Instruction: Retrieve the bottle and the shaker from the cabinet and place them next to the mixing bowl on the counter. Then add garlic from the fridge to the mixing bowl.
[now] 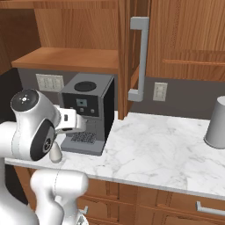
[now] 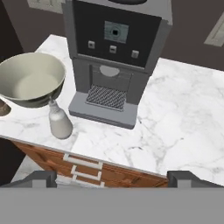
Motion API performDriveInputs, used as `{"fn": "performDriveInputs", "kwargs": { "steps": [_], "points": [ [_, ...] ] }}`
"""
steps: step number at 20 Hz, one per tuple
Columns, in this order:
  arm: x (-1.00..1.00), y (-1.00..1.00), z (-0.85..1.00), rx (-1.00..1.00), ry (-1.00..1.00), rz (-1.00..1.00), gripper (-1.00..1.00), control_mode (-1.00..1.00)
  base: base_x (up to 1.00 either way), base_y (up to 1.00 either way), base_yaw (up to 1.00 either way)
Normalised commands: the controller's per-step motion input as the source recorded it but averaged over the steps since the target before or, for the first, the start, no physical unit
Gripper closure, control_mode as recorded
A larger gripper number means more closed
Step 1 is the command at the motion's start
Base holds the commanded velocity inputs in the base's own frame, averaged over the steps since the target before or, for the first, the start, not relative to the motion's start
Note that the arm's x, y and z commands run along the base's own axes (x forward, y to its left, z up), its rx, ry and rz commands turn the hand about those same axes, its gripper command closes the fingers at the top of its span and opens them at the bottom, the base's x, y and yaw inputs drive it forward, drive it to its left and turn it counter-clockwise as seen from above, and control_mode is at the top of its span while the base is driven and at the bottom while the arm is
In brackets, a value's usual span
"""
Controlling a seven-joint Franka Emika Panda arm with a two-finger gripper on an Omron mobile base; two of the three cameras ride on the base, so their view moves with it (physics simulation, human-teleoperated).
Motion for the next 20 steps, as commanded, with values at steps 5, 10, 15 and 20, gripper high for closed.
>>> {"fn": "performDriveInputs", "kwargs": {
  "steps": [5, 10, 15, 20],
  "points": [
    [0.01, 0.00, -0.06, 0.00, -0.07, 0.00, -1.00, 1.00, -0.01, -0.01, 0.00],
    [0.00, 0.00, 0.00, 0.00, 0.00, 0.00, -1.00, 1.00, -0.40, -0.01, 0.00],
    [0.00, 0.00, 0.00, 0.00, 0.00, 0.00, -1.00, 1.00, -0.72, -0.10, 0.00],
    [0.00, 0.00, 0.00, 0.00, 0.00, 0.00, -1.00, 1.00, -0.73, -0.07, 0.00]
  ]
}}
